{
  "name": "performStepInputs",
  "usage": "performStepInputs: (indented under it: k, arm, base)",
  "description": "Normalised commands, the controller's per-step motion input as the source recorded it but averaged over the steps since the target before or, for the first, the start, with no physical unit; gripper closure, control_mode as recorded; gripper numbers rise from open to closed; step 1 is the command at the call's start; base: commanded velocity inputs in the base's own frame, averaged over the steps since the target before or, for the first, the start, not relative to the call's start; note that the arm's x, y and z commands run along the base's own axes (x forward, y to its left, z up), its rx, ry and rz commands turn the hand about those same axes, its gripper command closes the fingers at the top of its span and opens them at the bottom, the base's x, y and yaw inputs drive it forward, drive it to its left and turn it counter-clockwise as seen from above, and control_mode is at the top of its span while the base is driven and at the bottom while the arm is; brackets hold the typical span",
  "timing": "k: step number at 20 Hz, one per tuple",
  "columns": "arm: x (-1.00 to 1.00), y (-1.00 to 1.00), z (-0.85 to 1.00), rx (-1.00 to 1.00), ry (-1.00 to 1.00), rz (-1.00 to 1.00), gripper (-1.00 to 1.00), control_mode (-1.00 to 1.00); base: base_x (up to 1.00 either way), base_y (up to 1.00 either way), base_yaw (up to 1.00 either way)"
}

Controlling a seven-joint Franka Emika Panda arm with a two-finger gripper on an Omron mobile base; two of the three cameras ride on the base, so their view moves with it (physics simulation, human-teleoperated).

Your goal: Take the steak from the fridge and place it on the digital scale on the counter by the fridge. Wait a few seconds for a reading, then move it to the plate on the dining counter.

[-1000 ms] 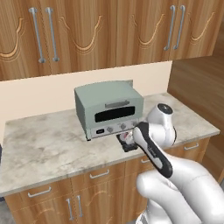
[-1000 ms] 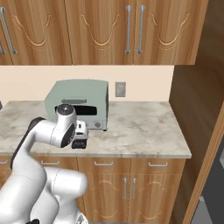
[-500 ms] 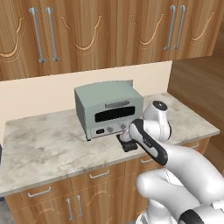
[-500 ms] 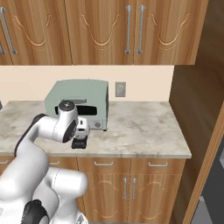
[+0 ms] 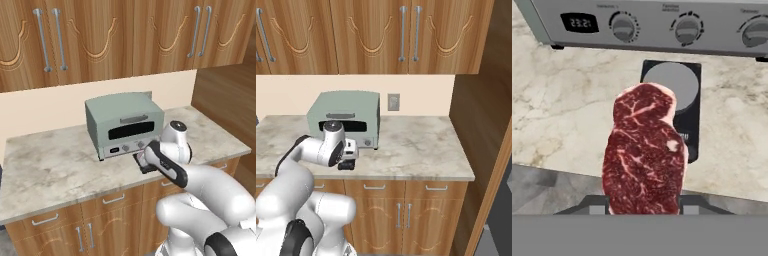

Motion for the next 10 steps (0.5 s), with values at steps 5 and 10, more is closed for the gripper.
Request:
performStepInputs:
  k: [5, 10]
  arm:
    - [0.01, 0.08, 0.04, 0.0, 0.0, 0.0, 1.0, -1.0]
    - [0.44, 0.15, -0.04, 0.0, 0.0, 0.0, 1.0, -1.0]
  base:
    - [0.0, 0.0, 0.0]
    - [0.0, 0.0, 0.0]
